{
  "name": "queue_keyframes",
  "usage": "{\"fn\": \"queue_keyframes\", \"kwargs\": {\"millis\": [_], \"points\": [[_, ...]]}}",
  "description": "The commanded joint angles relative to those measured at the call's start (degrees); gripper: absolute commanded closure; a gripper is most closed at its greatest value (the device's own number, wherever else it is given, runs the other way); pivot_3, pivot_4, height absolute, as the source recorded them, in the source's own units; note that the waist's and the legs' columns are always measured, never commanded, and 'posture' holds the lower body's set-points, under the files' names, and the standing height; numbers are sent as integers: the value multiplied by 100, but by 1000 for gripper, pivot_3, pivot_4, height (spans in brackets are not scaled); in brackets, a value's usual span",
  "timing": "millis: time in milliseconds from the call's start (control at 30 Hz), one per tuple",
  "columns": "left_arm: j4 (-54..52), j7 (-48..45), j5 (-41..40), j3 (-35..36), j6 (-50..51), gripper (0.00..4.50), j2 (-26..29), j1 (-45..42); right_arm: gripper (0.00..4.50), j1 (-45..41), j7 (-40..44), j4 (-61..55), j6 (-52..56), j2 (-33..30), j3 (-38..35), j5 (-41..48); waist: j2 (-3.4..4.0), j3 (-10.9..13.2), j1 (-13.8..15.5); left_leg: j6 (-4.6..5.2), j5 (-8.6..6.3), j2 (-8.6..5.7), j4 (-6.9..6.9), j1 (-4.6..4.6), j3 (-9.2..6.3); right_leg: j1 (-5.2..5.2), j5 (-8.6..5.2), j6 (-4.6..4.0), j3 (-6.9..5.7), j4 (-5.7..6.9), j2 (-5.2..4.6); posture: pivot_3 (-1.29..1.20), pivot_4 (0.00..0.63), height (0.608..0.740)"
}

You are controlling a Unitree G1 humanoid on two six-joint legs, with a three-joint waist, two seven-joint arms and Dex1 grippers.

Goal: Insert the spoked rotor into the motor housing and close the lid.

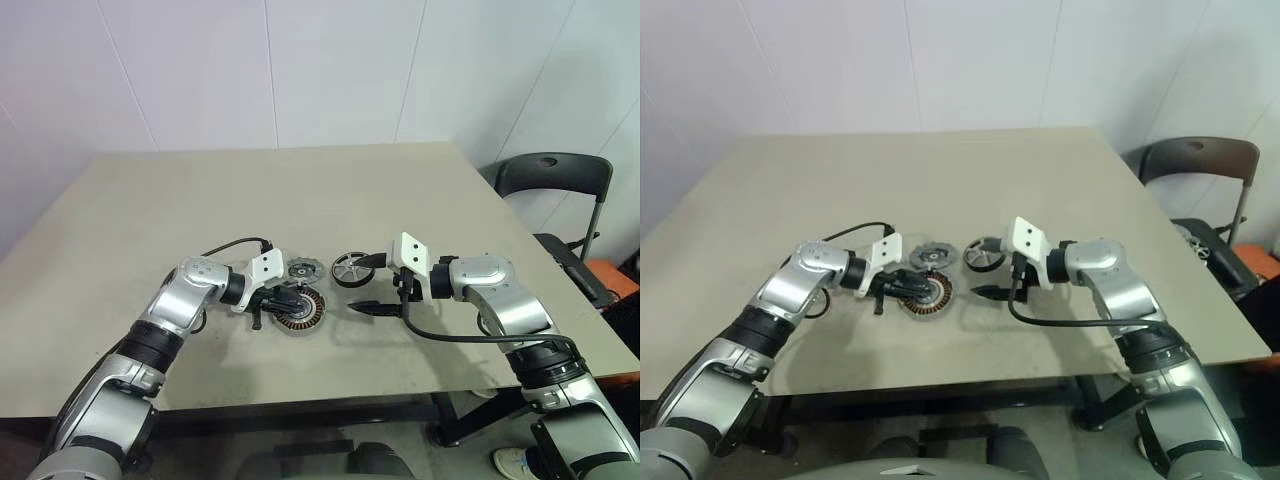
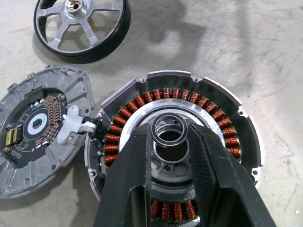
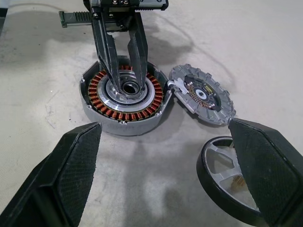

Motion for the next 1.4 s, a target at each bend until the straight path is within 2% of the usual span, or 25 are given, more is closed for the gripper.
{"fn": "queue_keyframes", "kwargs": {"millis": [33,800,1167,1400], "points": [[-127,-157,-34,56,105,3728,31,-170,0,-97,-37,-144,-90,24,-112,35,0,0,1,0,0,1,0,0,0,0,0,0,1,0,1,0,0,740],[-137,-209,61,76,255,3728,38,-310,0,-116,-61,-145,-85,89,-88,31,0,0,1,0,0,3,2,0,0,0,0,0,5,2,6,0,0,740],[-168,-183,136,84,250,45,72,-304,0,-133,-76,-121,-98,117,-86,17,0,0,0,0,0,4,6,0,0,0,0,0,8,5,8,0,0,740],[-749,-293,-161,376,705,18,395,-344,0,-126,-73,-172,-61,161,-48,27,0,0,-6,0,0,7,9,0,0,0,0,0,9,7,11,0,0,740]]}}
